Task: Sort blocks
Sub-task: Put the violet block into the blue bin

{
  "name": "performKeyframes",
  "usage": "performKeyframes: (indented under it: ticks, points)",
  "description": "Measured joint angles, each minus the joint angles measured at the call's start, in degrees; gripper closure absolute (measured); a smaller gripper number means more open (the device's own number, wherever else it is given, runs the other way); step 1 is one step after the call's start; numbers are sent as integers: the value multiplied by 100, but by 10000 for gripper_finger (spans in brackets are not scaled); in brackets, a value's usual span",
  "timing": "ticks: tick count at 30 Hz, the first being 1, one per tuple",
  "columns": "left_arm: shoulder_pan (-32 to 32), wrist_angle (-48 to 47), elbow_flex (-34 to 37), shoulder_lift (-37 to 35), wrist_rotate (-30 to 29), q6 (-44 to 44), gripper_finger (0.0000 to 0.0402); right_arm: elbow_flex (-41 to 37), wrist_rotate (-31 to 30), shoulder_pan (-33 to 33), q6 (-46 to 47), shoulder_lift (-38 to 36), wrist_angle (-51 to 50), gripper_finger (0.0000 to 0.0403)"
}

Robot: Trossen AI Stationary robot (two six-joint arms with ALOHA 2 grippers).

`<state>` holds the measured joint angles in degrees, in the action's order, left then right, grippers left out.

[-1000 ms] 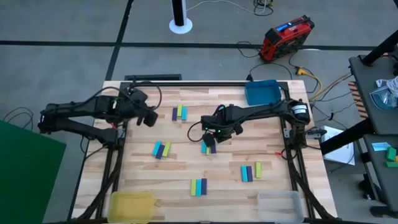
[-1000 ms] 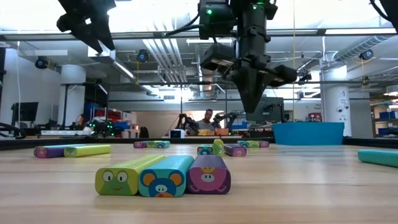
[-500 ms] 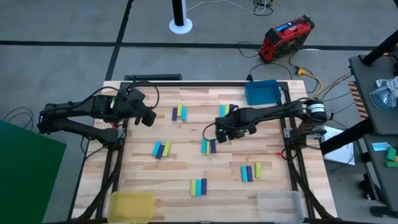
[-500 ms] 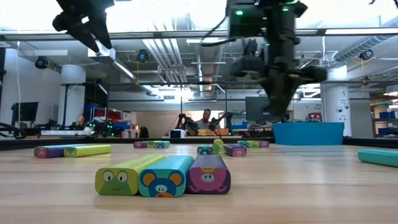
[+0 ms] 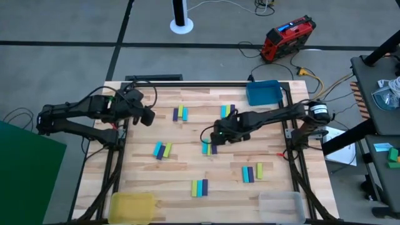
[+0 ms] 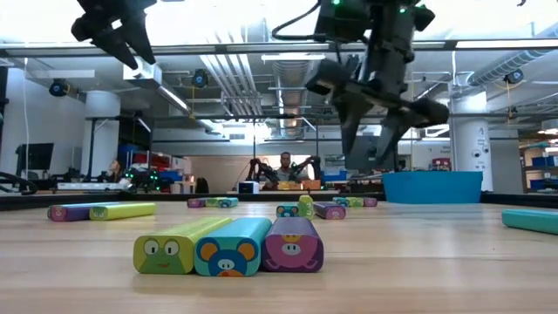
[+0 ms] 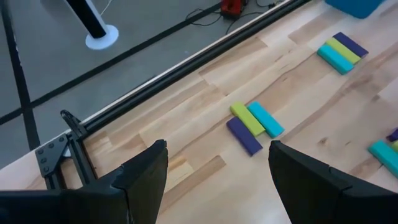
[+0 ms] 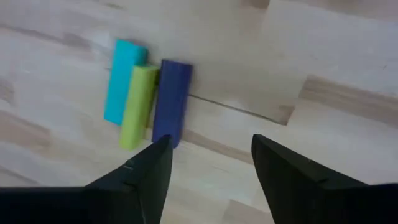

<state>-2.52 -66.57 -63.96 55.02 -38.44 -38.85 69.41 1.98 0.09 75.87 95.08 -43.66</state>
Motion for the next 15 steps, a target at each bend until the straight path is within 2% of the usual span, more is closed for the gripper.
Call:
performKeyframes:
  ticks: [15]
  points:
    - [0, 55, 2, 11, 2, -18, 148, 626, -80, 202, -246, 1033, 51, 181]
